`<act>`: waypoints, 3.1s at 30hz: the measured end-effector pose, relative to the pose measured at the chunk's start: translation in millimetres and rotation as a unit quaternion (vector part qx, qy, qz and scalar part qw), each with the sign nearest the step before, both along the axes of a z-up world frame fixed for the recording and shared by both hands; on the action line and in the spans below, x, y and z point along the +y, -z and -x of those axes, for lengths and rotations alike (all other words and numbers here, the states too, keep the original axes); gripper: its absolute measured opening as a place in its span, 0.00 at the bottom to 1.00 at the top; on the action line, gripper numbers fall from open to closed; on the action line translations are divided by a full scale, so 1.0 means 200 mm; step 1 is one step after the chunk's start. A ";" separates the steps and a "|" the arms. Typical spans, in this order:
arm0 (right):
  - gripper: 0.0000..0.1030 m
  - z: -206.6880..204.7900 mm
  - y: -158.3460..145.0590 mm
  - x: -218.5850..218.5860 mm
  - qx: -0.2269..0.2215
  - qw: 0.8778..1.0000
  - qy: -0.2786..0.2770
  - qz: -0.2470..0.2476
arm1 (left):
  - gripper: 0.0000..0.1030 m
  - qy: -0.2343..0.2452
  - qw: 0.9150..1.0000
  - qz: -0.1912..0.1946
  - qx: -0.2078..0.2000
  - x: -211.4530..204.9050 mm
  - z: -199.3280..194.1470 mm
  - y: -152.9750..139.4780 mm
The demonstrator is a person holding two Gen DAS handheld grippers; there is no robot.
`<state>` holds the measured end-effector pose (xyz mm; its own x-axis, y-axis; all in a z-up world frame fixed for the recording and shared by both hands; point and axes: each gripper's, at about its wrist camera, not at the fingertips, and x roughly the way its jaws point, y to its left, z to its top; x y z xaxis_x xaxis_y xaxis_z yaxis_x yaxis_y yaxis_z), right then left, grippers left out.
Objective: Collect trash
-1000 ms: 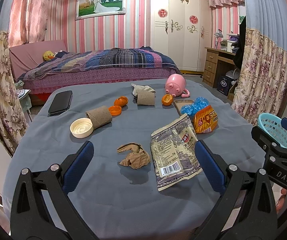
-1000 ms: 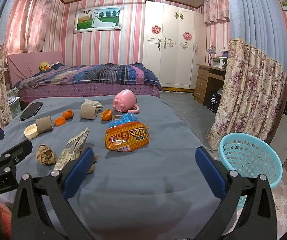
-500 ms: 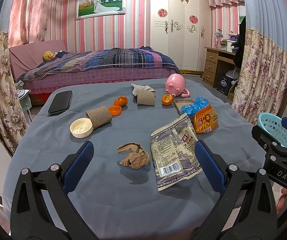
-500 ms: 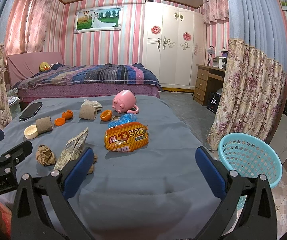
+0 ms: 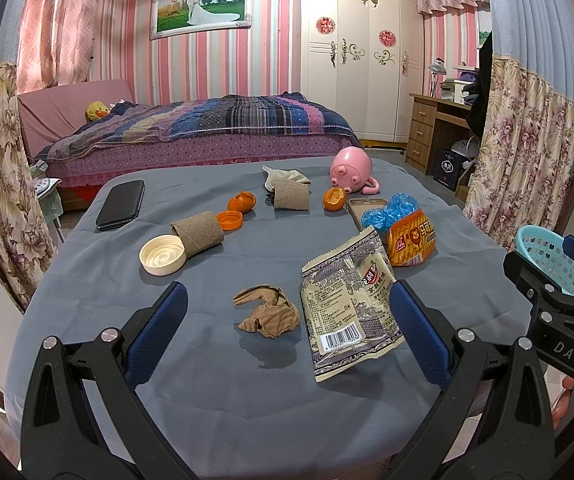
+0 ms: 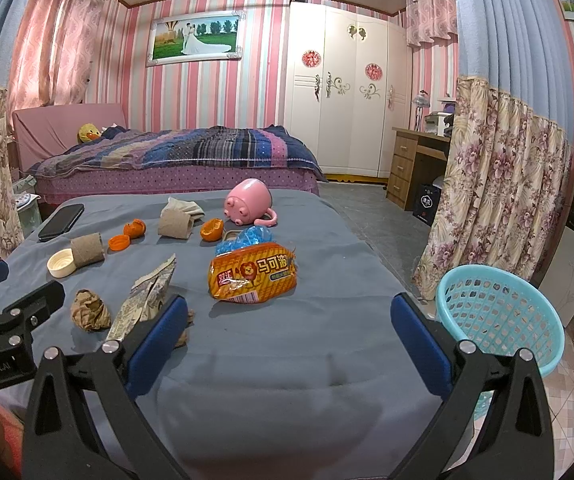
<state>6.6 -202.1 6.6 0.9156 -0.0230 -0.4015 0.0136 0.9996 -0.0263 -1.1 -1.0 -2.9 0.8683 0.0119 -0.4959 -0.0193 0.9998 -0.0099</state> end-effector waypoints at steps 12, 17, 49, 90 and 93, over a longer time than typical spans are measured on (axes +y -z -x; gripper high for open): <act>0.96 0.00 0.00 0.01 -0.009 1.000 0.001 -0.008 | 0.95 -0.007 1.000 0.006 0.000 -0.02 0.00 0.00; 0.96 0.00 0.00 0.01 -0.008 1.000 0.003 -0.005 | 0.95 -0.014 1.000 0.007 -0.006 -0.01 0.00 -0.04; 0.96 -0.24 0.00 -0.22 0.044 0.998 0.041 -0.031 | 0.95 -0.028 0.998 -0.006 0.059 0.22 -0.18 0.04; 0.56 -0.24 0.23 0.47 0.122 0.988 -0.093 -0.013 | 0.49 -0.059 0.995 0.011 0.085 0.65 -0.06 0.23; 0.39 -0.23 0.23 0.52 0.128 0.986 -0.107 -0.013 | 0.49 -0.068 0.994 0.015 0.081 0.70 -0.04 0.22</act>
